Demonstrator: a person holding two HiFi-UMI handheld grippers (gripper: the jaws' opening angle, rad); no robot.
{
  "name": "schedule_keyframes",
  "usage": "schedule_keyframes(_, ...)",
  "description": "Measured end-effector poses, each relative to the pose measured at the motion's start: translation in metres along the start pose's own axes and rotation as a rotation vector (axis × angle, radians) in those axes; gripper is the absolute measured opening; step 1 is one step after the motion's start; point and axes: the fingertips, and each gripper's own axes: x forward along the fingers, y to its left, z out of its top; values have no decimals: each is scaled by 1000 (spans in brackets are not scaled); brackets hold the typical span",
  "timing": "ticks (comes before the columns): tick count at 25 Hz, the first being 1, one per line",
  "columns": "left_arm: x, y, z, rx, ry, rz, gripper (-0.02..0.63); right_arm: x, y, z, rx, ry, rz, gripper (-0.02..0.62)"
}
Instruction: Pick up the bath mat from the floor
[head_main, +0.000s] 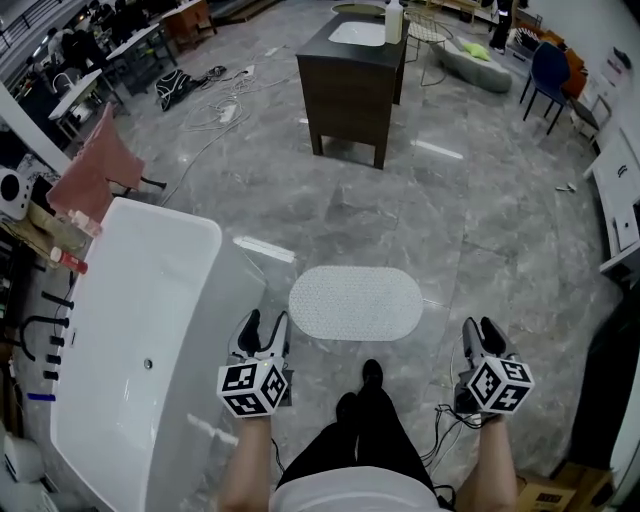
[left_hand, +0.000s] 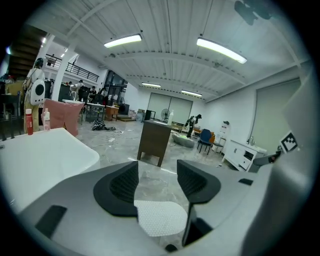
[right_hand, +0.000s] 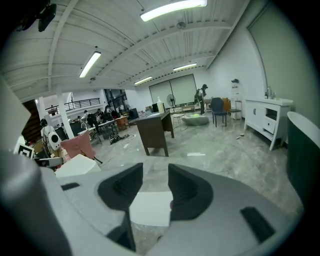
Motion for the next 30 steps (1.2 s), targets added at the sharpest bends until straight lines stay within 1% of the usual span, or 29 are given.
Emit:
schedule_keyframes(4, 24, 11, -9, 0, 33, 30, 233, 40, 2, -5, -12, 41, 22, 155)
schedule_keyframes(6, 34, 18, -18, -13, 52, 58, 235, 61, 5, -14, -22, 82, 48, 155)
schedule_keyframes(9, 42, 32, -38, -40, 80, 105, 235, 92, 15, -33, -42, 155, 106, 155)
schedule_keyframes(13, 64, 49, -72, -68, 109, 136, 235, 135, 28, -65, -94, 223, 164, 155)
schedule_keyframes(18, 84, 71, -135, -106, 125, 222, 235, 204, 48, -125, -143, 306, 276, 155)
schedule_keyframes(22, 101, 89, -190, -119, 154, 245, 235, 255, 75, -178, -190, 352, 357, 155)
schedule_keyframes(25, 112, 110, -241, -136, 165, 265, 235, 292, 95, -227, -221, 364, 414, 155)
schedule_keyframes(30, 148, 143, -323, -184, 156, 290, 242, 365, 109, -291, -254, 340, 480, 155)
